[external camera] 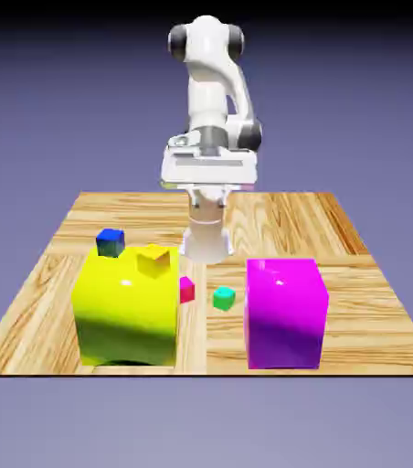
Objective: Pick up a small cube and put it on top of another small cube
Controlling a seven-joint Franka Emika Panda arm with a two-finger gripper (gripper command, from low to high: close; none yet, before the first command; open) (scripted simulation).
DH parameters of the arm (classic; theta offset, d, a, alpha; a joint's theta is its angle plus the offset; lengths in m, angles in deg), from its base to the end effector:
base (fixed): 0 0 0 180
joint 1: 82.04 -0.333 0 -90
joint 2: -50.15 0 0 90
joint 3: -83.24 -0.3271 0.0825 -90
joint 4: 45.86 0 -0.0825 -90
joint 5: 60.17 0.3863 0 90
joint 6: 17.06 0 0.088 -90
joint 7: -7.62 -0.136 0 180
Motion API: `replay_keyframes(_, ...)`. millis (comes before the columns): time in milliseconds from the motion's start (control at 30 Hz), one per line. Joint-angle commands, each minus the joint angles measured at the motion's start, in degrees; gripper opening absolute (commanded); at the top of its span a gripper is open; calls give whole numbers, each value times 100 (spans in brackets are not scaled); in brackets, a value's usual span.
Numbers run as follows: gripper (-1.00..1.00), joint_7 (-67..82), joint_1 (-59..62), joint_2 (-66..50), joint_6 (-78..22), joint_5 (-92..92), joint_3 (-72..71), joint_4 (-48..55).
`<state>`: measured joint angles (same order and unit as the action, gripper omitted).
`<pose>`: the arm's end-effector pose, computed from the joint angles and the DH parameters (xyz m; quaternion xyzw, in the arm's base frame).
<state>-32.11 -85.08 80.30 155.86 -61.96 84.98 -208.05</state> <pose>0.4046 0.0118 0.4146 -0.8891 0.2960 -0.3268 0.1230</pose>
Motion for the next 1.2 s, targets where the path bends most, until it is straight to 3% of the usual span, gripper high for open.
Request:
replay_keyframes(0, 0, 226, -196, -208, -91, -149, 144, -98)
replay_keyframes(400, 0, 2523, -2179, -2317, -1012, -1656, 1605, -1097)
replay_keyframes(767, 0, 2767, -1960, -4414, 790, -1154, 1204, -799)
replay_keyframes(800, -100, 2767, -1960, -4414, 790, -1154, 1204, -799)
replay_keyframes(1167, -100, 2526, -2177, -2340, -992, -1650, 1601, -1094)
